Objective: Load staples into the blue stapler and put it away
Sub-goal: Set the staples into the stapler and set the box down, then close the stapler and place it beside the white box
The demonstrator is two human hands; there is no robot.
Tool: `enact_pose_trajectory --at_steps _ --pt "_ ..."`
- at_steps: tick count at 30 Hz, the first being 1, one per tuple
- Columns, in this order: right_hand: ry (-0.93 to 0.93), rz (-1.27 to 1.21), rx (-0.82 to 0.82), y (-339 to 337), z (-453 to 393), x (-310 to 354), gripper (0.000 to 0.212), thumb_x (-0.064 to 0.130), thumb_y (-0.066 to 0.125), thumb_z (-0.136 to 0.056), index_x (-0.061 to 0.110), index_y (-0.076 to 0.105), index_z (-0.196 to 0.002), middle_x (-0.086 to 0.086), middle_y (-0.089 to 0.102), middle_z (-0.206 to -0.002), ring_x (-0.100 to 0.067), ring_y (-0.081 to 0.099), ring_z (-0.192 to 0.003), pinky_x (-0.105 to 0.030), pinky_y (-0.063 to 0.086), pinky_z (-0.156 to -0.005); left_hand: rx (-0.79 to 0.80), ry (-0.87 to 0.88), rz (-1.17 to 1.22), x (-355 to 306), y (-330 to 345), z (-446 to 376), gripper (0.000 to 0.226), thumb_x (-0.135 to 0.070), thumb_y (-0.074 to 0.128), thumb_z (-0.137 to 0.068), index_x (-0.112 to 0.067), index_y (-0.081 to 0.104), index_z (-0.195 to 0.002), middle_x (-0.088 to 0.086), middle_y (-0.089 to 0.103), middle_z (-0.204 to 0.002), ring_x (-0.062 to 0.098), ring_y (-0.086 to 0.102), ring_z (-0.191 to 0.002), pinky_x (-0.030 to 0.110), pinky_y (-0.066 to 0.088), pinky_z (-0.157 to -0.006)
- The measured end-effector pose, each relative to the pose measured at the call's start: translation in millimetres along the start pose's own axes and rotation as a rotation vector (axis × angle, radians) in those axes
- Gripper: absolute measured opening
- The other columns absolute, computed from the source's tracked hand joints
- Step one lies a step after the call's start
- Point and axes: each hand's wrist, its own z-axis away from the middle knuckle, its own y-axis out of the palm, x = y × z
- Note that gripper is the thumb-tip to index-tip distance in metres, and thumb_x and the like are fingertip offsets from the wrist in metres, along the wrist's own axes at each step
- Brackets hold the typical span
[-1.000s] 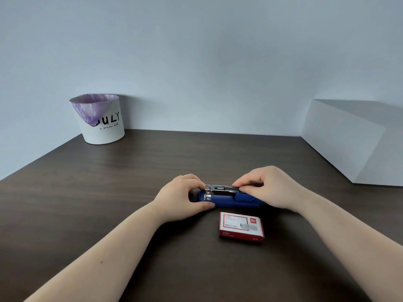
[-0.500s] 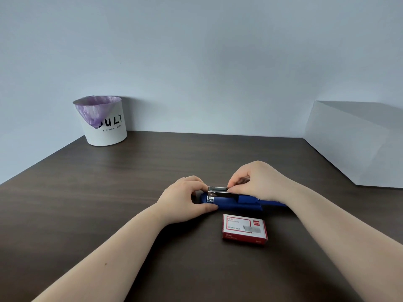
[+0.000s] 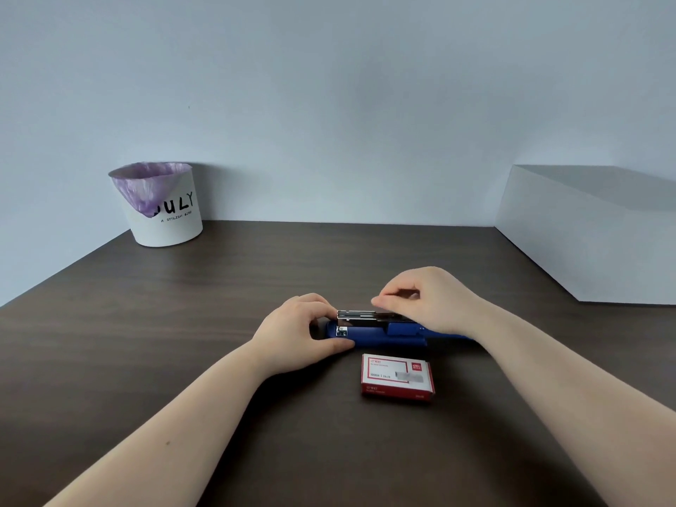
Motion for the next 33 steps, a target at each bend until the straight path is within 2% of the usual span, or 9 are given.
enact_pose_trajectory --at_steps 3,5,9,12,14,18,22,27,33 --pt "0.074 0.114 0.193 -19.7 19.5 -20.3 0.052 0.052 0.068 -0.074 0.032 0.058 -0.121 0.021 0.059 -0.113 0.003 0.055 -0.105 -0.018 0.04 -0.095 0.001 0.002 -0.005 0.0 0.1 1.0 0.035 -0.051 0.072 -0.067 -0.029 0.066 -0.094 -0.02 0.055 -0.097 0.006 0.051 -0.087 0.028 0.047 -0.081" --pt "0.122 0.314 0.269 -28.2 30.2 -36.6 0.049 0.054 0.068 -0.073 0.033 0.058 -0.116 0.017 0.056 -0.112 -0.005 0.053 -0.105 -0.026 0.043 -0.096 0.007 -0.012 -0.005 -1.4 -1.4 1.2 0.041 -0.056 0.071 -0.063 -0.028 0.067 -0.092 -0.022 0.055 -0.094 0.006 0.052 -0.084 0.029 0.049 -0.082" --pt "0.144 0.426 0.202 -32.5 37.9 -48.8 0.021 0.046 0.061 -0.081 0.03 0.055 -0.091 0.008 0.055 -0.094 -0.015 0.053 -0.09 -0.031 0.046 -0.077 0.019 -0.023 -0.027 -6.3 -2.9 2.8 0.048 -0.063 0.066 -0.059 -0.027 0.067 -0.091 -0.027 0.052 -0.092 0.007 0.053 -0.088 0.031 0.049 -0.084" --pt "0.16 0.475 0.103 -42.4 38.6 -37.8 0.023 0.048 0.065 -0.075 0.03 0.056 -0.086 0.012 0.055 -0.083 -0.015 0.054 -0.081 -0.028 0.041 -0.061 0.026 -0.02 -0.083 -10.0 -3.0 5.5 0.034 -0.051 0.07 -0.07 -0.026 0.067 -0.092 -0.021 0.053 -0.095 0.01 0.053 -0.095 0.033 0.049 -0.086" --pt "0.135 0.458 -0.016 -53.1 37.4 -28.5 0.031 0.049 0.073 -0.066 0.028 0.056 -0.082 0.012 0.057 -0.081 -0.014 0.055 -0.078 -0.03 0.042 -0.061 0.02 -0.02 -0.078 -11.4 -2.5 7.1 0.031 -0.05 0.07 -0.071 -0.026 0.067 -0.091 -0.023 0.052 -0.093 0.01 0.054 -0.095 0.035 0.05 -0.086" --pt "-0.058 0.22 -0.149 -56.6 32.0 -4.0 0.048 0.033 0.078 -0.069 0.027 0.059 -0.113 0.008 0.061 -0.109 -0.008 0.054 -0.096 -0.023 0.04 -0.079 -0.011 -0.034 -0.016 -10.7 -0.8 9.4 0.025 -0.046 0.073 -0.069 -0.028 0.067 -0.085 -0.027 0.052 -0.088 0.01 0.055 -0.091 0.035 0.049 -0.086" --pt "-0.159 0.014 -0.149 -28.3 24.3 26.2 0.067 0.021 0.074 -0.076 0.031 0.044 -0.135 0.012 0.06 -0.111 0.005 0.052 -0.078 -0.008 0.036 -0.069 -0.01 -0.028 0.021 -10.8 -2.1 9.2 0.023 -0.048 0.074 -0.065 -0.036 0.059 -0.078 -0.024 0.055 -0.087 0.008 0.057 -0.088 0.032 0.049 -0.084" --pt "-0.177 0.126 -0.002 7.3 9.4 27.7 0.039 0.019 0.065 -0.083 0.019 0.06 -0.122 0.002 0.067 -0.119 -0.013 0.06 -0.107 -0.018 0.041 -0.085 0.002 -0.062 0.051 -12.6 -2.4 11.3 0.027 -0.041 0.075 -0.069 -0.026 0.069 -0.091 -0.013 0.061 -0.097 0.01 0.059 -0.092 0.034 0.05 -0.086" --pt "-0.1 0.188 0.052 3.9 14.1 12.1 0.036 0.033 0.062 -0.085 0.026 0.06 -0.12 0.006 0.067 -0.118 -0.013 0.06 -0.105 -0.032 0.049 -0.093 0.021 -0.066 0.055 -13.8 -4.0 11.8 0.03 -0.04 0.074 -0.07 -0.027 0.068 -0.096 -0.009 0.061 -0.101 0.01 0.058 -0.092 0.03 0.048 -0.086"
